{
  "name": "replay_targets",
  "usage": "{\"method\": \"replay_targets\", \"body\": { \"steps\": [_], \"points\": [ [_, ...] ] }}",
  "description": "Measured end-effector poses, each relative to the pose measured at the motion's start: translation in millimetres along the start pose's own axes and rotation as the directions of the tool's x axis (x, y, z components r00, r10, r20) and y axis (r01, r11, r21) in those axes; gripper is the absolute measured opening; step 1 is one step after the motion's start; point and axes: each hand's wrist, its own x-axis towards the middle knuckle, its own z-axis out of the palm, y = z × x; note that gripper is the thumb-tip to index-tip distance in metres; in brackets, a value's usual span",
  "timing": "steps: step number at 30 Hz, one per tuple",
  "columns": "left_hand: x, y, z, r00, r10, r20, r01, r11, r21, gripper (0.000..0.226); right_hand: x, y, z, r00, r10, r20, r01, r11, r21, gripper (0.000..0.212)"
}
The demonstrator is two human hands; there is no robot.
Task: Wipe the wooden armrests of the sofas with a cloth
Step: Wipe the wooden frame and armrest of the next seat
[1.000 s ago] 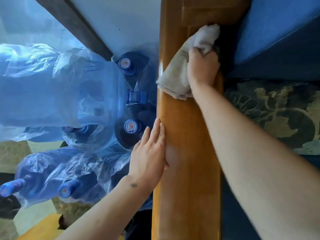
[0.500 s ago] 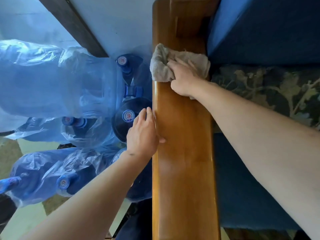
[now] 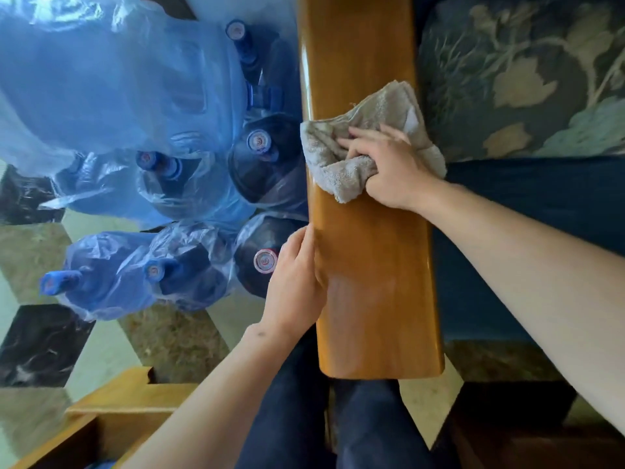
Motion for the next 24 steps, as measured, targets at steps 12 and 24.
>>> {"method": "replay_targets", "body": {
  "steps": [12,24],
  "points": [
    [-52,6,7,0.952,-0.23,-0.203,0.123,0.893,-0.434,0.064,-152,-30,86,0.973,0.16,-0.165,-0.149,0.986,0.076,0.06],
    [-6,-1,2,0.97,-0.196,-0.146,0.15,0.948,-0.28,0.038,-188,-144,181,0.614,0.72,-0.323,-0.618,0.694,0.37,0.091]
  ]
}}
